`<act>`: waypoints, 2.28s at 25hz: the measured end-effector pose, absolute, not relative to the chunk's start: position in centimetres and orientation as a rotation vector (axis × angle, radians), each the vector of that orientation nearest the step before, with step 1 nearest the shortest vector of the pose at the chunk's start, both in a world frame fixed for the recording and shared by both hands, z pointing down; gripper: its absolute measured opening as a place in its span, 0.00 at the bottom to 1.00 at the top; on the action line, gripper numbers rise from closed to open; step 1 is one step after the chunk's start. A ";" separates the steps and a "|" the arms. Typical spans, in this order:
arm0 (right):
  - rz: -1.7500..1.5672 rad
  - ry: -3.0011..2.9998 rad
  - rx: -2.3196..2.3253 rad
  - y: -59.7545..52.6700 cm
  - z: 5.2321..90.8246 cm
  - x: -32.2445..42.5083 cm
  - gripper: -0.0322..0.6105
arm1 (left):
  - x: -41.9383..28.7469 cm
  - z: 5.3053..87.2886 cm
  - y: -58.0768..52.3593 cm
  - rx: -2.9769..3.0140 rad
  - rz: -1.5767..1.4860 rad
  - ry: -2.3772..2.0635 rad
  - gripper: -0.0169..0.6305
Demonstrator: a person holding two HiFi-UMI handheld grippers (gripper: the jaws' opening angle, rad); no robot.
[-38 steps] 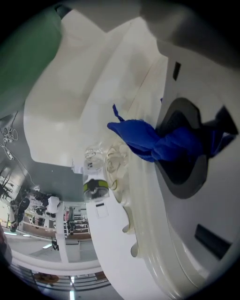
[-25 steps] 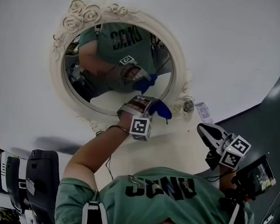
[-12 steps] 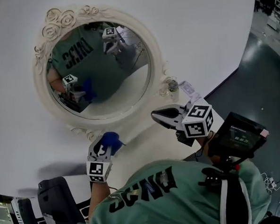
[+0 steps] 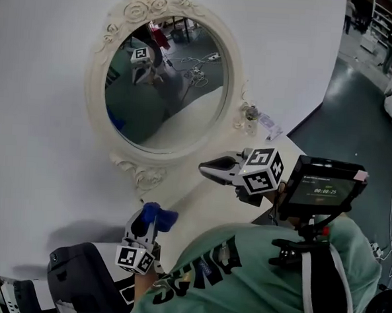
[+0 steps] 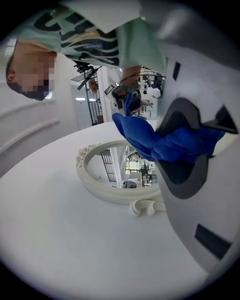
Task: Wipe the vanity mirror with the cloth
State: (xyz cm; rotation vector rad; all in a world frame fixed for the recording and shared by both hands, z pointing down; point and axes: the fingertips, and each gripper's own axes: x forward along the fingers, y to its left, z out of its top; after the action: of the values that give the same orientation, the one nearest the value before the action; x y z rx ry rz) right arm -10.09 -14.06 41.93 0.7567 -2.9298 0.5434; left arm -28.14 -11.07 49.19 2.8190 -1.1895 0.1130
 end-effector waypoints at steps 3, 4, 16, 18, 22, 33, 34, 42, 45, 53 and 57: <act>0.508 -2.915 0.692 -13.6 41.5 -11.5 0.07 | -28.6 49.4 -10.1 2.784 0.054 -1.172 0.21; 0.490 -2.916 0.676 -13.6 41.2 -11.5 0.07 | -28.4 49.3 -10.1 2.771 0.037 -1.168 0.21; 0.427 -3.011 0.549 -19.4 40.9 0.3 0.07 | -24.6 42.9 -21.1 2.531 -0.137 -1.642 0.21; 0.434 -3.024 0.585 -20.0 41.2 3.3 0.07 | -23.8 39.2 -24.4 2.562 -0.134 -1.755 0.21; 0.498 -3.046 0.646 -21.7 42.0 8.9 0.07 | -24.2 34.4 -30.6 2.496 -0.074 -2.006 0.21; 0.595 -3.054 0.724 -24.8 43.6 16.7 0.07 | -23.9 33.8 -36.2 2.261 0.021 -2.327 0.21; 0.604 -3.050 0.732 -24.9 43.8 17.2 0.07 | -23.6 33.7 -36.2 2.256 0.025 -2.345 0.21; 0.629 -3.043 0.752 -26.3 44.8 19.4 0.07 | -11.3 31.5 -38.7 2.546 0.208 -2.326 0.21; 0.639 -3.048 0.765 -26.4 45.3 20.0 0.07 | -5.1 31.4 -39.9 2.705 0.318 -2.274 0.21; 0.664 -3.038 0.888 -25.2 45.9 23.5 0.07 | 12.5 34.8 -43.0 3.113 0.803 -1.990 0.21; 0.677 -3.034 1.001 -24.0 46.0 25.7 0.07 | 15.0 36.2 -43.4 3.156 0.890 -1.980 0.21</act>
State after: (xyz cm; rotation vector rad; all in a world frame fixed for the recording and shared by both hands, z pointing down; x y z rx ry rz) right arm 25.71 -23.99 45.97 1.0008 -3.0336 0.6769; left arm 14.99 -43.39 36.23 3.1557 -1.9798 0.8898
